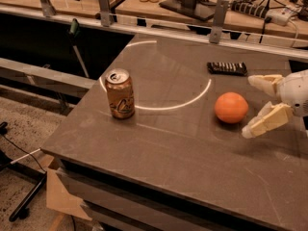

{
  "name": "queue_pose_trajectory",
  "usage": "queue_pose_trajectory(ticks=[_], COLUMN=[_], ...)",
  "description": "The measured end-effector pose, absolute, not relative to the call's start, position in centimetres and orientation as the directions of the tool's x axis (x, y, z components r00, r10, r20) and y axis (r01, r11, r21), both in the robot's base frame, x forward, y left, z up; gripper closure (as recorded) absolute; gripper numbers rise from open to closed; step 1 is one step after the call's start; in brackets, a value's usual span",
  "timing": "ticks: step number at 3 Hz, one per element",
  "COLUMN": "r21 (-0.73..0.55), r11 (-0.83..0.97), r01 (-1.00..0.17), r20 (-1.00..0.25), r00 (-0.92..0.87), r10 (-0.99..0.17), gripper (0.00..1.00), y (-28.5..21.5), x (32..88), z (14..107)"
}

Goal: Move orange near rxbar chocolate

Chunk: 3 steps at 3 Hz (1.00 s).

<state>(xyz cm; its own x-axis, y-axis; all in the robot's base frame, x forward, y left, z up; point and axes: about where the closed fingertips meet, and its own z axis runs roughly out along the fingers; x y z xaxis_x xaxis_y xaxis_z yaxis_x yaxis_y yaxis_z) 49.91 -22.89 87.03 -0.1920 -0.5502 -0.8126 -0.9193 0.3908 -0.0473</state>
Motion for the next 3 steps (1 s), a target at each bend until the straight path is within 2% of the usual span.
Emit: queue_pose_trajectory(ticks=[1, 3], r21=[-0.007, 0.015], r11=[0.368, 0.342], r01=[-0.93, -0.94], r20=[-0.824, -0.834], r00=[-0.203, -0.2], r10=[-0.529, -0.515], gripper=[0.17, 0.63], y=[-21.7, -20.6], x=[50.2, 50.4], z=[85.7, 85.1])
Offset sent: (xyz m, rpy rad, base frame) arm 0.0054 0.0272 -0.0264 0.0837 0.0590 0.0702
